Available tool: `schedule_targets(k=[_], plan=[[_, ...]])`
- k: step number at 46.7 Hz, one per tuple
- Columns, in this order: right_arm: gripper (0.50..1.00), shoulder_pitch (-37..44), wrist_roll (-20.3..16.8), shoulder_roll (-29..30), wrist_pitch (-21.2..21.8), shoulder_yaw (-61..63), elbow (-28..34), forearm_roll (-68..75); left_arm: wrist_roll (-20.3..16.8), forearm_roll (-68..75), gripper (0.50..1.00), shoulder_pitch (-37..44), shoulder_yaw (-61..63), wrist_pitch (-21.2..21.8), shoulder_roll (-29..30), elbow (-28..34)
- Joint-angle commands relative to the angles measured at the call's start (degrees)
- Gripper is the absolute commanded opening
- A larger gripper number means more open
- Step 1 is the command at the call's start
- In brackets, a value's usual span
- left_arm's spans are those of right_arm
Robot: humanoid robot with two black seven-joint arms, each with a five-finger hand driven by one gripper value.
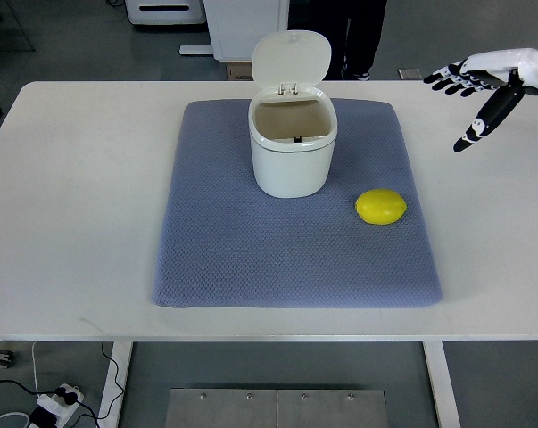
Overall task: Put lemon in trash with right hand
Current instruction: 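Raise the right hand and swing it over the mat toward the lemon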
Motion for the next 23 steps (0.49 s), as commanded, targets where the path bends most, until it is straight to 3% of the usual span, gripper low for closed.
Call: schedule_targets(k=[1,15,23], plan=[[0.998,1.55,-0.23,1.51,-0.06,-1.96,1.13,-0.27,0.0,0.0,1.0,-0.01,0.0,0.0,0.0,0.01],[1.0,6.48,-0.23,6.52,-0.15,-7.06,2.8,-0.1,0.0,0.0,1.0,-0.01,0.0,0.0,0.0,0.01],[0.998,8.15,-0.23,11.08,-3.66,-11.81,5.78,-0.1,0.0,0.0,1.0,-0.01,0.0,0.0,0.0,0.01]])
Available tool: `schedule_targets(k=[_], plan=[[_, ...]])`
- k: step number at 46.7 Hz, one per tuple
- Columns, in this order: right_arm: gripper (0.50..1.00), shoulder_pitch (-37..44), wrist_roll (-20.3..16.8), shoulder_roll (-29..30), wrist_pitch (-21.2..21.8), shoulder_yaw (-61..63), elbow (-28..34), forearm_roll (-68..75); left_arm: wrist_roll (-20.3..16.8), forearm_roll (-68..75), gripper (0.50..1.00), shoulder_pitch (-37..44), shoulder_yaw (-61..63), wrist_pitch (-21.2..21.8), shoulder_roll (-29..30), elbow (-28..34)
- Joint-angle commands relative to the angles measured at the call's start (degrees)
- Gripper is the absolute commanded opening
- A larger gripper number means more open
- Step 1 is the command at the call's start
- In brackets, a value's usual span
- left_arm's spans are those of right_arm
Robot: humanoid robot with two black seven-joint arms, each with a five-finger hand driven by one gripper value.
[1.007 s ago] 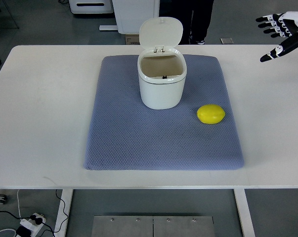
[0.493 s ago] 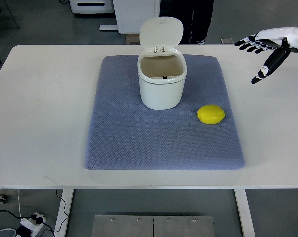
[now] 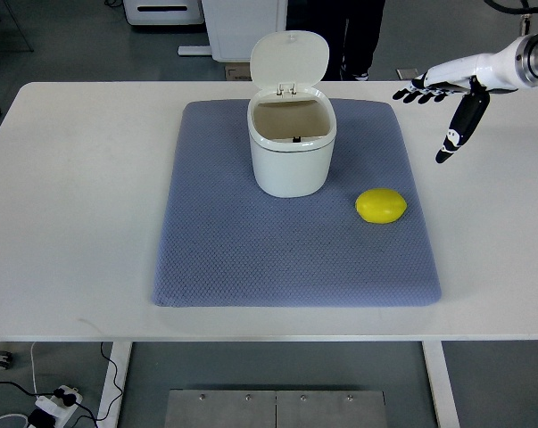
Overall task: Put lemon in trash with right hand
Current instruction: 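Raise the right hand and swing it over the mat toward the lemon, then lower the open right hand down onto the yellow lemon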
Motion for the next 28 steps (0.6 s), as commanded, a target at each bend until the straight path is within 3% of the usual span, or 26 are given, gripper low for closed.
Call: schedule_targets(k=[1,14,28], plan=[[0.998,0.4,0.0,2.1,-1.89,-1.65,1.24,-0.01,-0.01,0.0,1.0,0.02,0.0,0.0,0.0,-0.07],[0.998,-0.22,-1.67,7.9,-5.94,-3.06,2.74,0.52,-0.01,0.0,1.0,0.02,0.0,0.0,0.0,0.02],[0.998,-2.15,-1.84,8.87,-7.26,-3.32,3.53,0.7,-0.01,0.0,1.0,0.02,0.0,0.0,0.0,-0.07]])
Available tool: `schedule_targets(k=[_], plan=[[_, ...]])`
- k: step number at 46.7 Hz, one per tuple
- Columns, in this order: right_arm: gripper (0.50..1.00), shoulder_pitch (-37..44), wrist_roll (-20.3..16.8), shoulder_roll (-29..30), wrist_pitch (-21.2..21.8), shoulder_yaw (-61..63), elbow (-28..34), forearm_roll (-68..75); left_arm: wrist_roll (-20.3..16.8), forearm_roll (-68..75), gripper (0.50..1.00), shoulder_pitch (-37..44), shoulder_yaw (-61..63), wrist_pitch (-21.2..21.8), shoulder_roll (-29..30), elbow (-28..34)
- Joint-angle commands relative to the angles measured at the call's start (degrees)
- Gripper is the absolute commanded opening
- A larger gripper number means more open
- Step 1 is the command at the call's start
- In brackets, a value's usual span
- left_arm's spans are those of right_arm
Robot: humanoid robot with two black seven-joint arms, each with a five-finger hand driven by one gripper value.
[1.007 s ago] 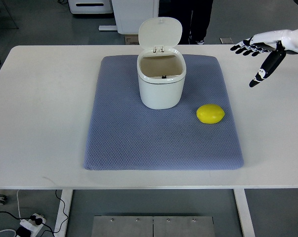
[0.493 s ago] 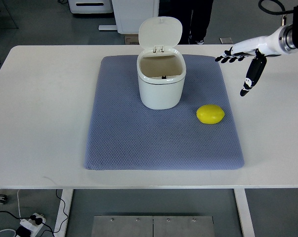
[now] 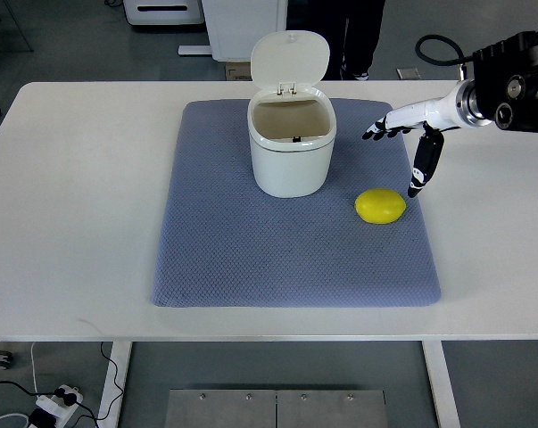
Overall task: Put lemon in trash with right hand
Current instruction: 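Lower the open right hand down onto the yellow lemon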
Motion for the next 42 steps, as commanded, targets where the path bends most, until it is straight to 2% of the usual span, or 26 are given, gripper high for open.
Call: schedule_targets(k=[1,21,31,42], plan=[[0.998,-0.66,0.01,0.0,-0.4,-0.02,0.23,0.0,-0.01,-0.01,1.0,0.0,0.0,0.0,0.0,0.01],[0.998,-4.09,0.1,0.27,-1.01,0.51,1.1,0.17,-0.01,-0.01,1.0,0.0,0.0,0.0,0.0,0.02],[0.995,-5.32,1.77,0.35,-1.8,0.77,1.02,1.84,-0.01,-0.01,1.0,0.0,0.0,0.0,0.0,-0.07],[1.0,-5.5,1.77,0.35,-1.1,1.47,0.75,2.37,-0.01,-0.01,1.0,0.0,0.0,0.0,0.0,0.02]])
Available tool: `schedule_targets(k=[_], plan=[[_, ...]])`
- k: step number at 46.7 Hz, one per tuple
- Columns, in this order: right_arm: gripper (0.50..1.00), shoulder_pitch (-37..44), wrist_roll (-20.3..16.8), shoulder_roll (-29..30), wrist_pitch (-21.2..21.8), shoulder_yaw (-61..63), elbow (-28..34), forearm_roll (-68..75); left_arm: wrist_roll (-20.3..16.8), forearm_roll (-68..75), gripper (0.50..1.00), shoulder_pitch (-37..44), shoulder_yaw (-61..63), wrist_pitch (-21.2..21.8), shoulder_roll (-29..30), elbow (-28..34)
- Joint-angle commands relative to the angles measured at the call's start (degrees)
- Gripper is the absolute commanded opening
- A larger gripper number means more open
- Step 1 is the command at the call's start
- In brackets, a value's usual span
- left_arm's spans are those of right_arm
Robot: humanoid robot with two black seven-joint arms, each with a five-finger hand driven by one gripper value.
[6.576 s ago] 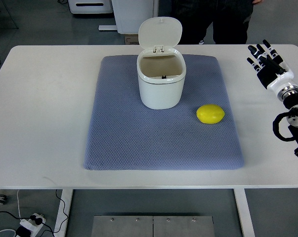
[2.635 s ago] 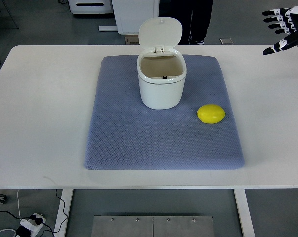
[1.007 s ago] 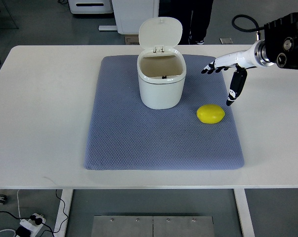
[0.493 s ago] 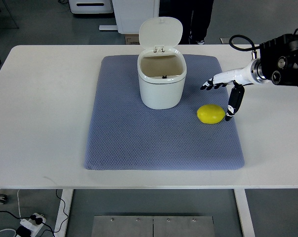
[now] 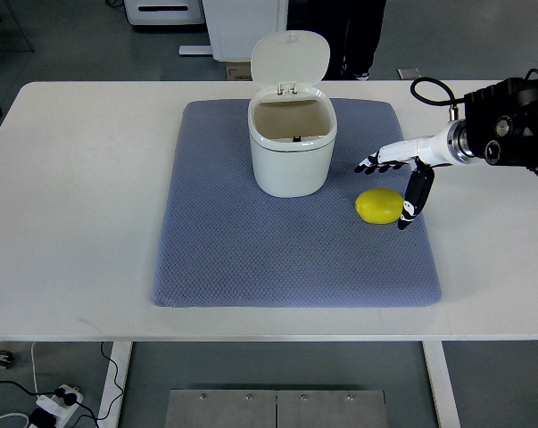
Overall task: Put lemon in trash with right hand
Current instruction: 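Lower the open right hand down onto the yellow lemon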
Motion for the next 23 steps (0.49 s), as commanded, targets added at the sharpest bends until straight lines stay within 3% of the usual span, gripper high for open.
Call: schedule_targets(k=[1,23], plan=[[1.0,0.08,0.0,-0.08,0.44,0.25,-0.02,0.26,0.01,0.0,1.0,0.0,0.0,0.0,0.0,-0.04],[1.0,-2.03,-0.62,0.71,-2.1,1.57,-1.08,3.08,0.01,0.0,1.0,0.0,0.0,0.0,0.0,-0.04]])
